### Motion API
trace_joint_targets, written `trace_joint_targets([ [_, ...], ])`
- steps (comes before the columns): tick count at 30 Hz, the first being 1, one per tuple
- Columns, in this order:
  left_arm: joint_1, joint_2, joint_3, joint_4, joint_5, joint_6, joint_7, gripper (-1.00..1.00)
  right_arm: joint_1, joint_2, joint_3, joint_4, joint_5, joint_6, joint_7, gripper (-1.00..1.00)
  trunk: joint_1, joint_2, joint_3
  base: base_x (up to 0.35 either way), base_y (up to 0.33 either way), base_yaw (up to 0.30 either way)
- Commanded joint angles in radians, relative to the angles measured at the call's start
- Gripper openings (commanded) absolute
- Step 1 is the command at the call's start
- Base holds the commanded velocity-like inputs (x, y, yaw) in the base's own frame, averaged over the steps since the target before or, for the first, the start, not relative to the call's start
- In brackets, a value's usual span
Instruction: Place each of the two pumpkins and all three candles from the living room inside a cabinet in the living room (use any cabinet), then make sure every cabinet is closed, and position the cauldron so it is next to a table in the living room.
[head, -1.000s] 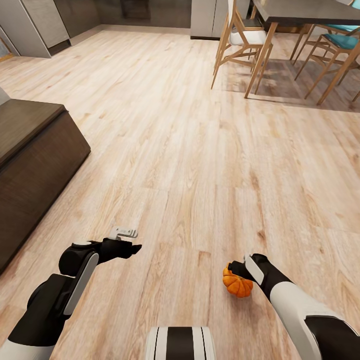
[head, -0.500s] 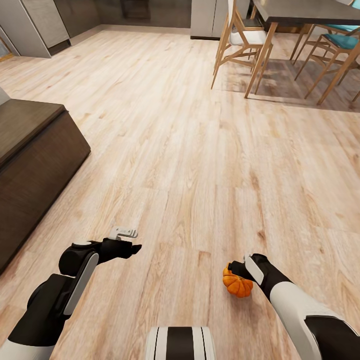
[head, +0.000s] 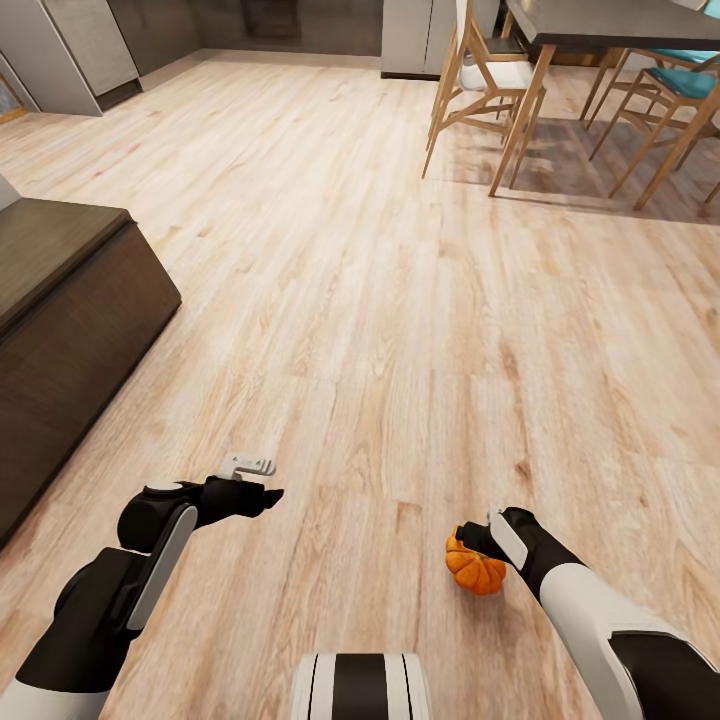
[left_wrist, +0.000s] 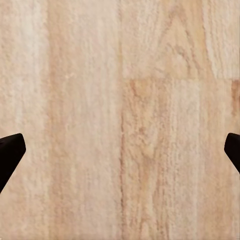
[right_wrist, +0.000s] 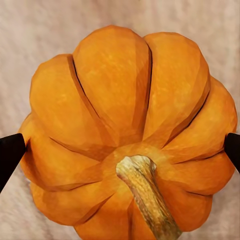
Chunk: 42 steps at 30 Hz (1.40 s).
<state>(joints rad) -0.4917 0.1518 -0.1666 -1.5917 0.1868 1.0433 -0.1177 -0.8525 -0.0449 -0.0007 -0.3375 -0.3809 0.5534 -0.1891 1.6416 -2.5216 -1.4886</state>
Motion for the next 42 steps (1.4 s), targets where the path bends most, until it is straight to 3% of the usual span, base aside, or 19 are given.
trace_joint_targets([
  [1,-0.001,0.001,0.0,-0.001,0.002,0.004,0.0,1.0,0.001,0.0,-0.002,0.02,-0.039,-0.001,-0.006,-1.0,0.0,0.0,0.003,0.0,0.0,0.0],
  [36,-0.001,0.0,-0.003,0.006,-0.008,0.004,0.002,1.0,0.004,-0.003,-0.003,-0.049,-0.044,-0.01,0.014,-1.0,-0.016,0.008,0.138,0.0,0.0,0.0],
  [42,-0.001,0.0,-0.004,0.007,-0.009,0.004,0.003,1.0,0.004,-0.003,-0.001,-0.049,-0.044,-0.01,0.014,-1.0,-0.019,0.01,0.162,-0.198,0.0,0.0],
])
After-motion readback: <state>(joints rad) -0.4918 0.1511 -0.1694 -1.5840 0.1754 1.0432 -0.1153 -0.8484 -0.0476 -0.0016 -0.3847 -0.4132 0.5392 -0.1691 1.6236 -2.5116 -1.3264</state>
